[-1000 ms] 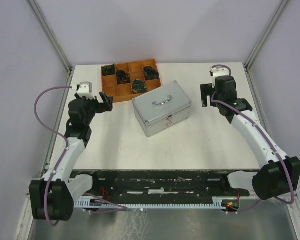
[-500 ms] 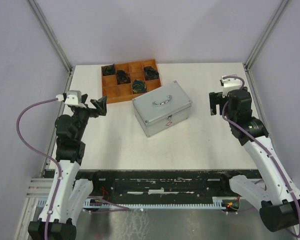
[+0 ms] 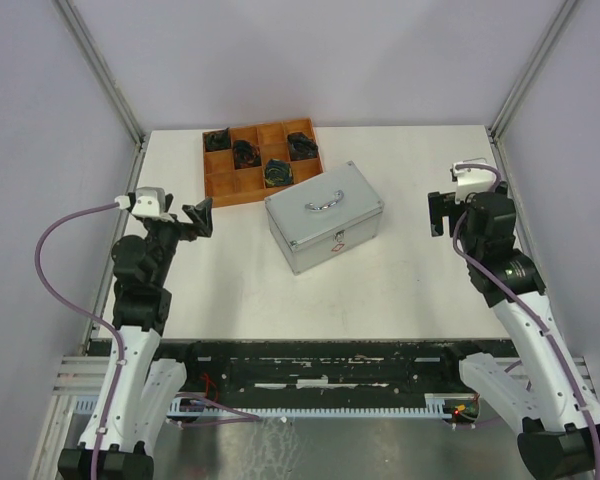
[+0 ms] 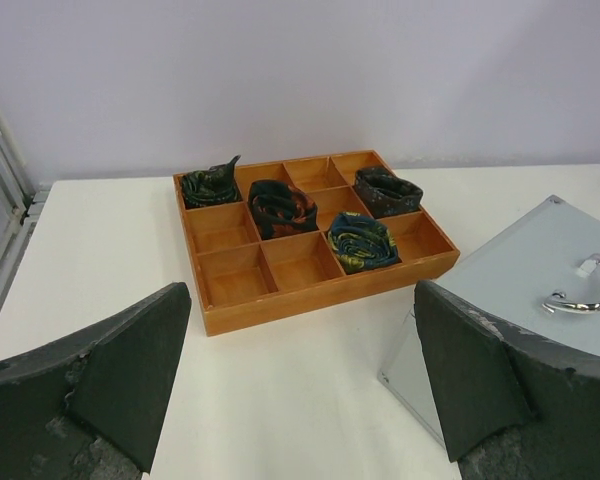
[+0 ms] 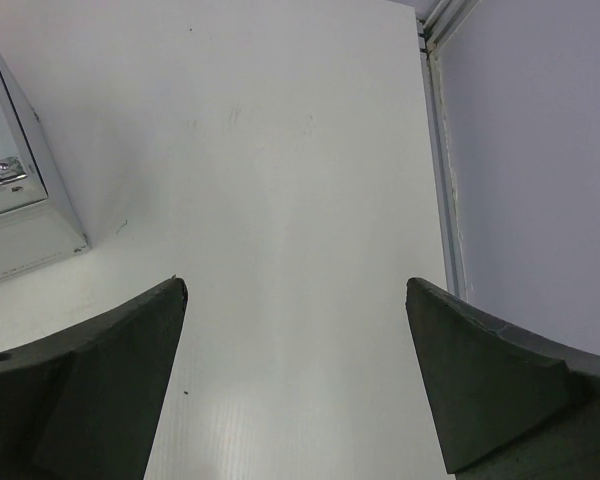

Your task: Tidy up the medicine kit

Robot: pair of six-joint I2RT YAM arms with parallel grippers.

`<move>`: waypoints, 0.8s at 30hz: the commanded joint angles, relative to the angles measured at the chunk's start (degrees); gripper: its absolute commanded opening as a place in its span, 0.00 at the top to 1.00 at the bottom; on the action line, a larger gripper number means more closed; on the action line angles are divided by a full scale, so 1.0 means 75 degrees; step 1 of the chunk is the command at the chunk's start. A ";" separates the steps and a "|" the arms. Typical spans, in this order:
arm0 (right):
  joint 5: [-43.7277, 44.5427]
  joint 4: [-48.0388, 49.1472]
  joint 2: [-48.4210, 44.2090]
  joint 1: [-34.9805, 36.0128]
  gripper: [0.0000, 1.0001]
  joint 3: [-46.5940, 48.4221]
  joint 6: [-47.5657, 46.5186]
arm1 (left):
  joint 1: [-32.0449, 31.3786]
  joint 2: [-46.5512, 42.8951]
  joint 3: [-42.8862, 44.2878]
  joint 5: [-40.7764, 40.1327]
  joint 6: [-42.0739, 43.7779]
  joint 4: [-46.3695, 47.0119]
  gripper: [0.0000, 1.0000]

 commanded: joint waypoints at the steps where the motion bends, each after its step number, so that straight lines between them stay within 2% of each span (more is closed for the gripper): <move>1: 0.0011 0.0291 -0.0104 -0.0040 0.00 -0.0016 -0.0107 | -0.0018 -0.0086 0.0026 -0.0114 0.0364 0.0115 0.01; 13: -0.0503 0.0280 -0.0619 -0.0430 0.00 -0.0117 -0.0069 | -0.0012 -0.0249 0.0092 -0.0341 0.0438 -0.0018 0.01; 24: -0.0726 0.0243 -0.0495 -0.0463 0.00 -0.0135 -0.0038 | -0.0024 -0.0261 0.0110 -0.0286 0.0452 -0.0073 0.01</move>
